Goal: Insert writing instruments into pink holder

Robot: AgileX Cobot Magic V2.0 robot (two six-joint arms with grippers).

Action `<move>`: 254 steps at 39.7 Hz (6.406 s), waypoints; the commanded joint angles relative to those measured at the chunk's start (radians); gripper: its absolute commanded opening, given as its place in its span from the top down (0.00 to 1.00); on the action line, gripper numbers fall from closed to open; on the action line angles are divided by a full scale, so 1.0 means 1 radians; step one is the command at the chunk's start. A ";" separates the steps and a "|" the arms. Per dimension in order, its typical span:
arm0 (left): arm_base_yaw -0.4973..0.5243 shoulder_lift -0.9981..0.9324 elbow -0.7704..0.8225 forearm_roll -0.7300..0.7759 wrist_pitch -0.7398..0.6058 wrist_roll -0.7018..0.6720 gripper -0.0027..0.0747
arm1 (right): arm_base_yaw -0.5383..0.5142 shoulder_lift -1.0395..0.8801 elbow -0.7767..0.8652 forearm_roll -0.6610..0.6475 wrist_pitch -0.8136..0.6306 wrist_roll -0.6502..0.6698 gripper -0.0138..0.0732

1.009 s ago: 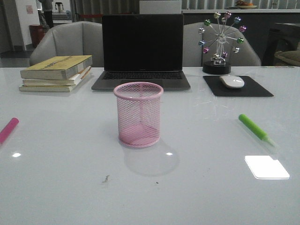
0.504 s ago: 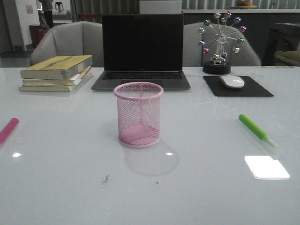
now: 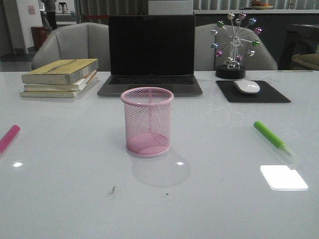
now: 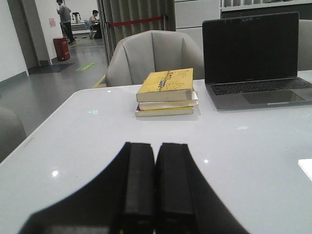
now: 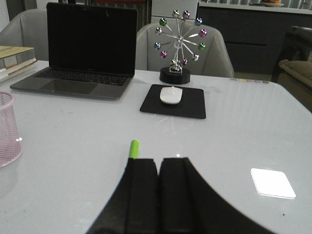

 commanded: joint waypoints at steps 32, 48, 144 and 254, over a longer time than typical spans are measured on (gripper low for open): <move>0.002 0.170 -0.428 0.061 -0.094 -0.013 0.85 | -0.003 0.136 -0.402 -0.114 -0.075 0.026 0.77; 0.002 0.657 -0.704 0.059 -0.089 -0.013 0.83 | -0.003 0.642 -0.670 -0.114 -0.059 0.026 0.77; 0.002 0.970 -0.721 -0.009 -0.058 -0.013 0.36 | 0.001 1.997 -1.521 0.108 0.720 -0.071 0.28; 0.002 0.970 -0.721 -0.009 -0.061 -0.013 0.45 | 0.539 1.824 -1.249 0.251 -0.345 -0.113 0.45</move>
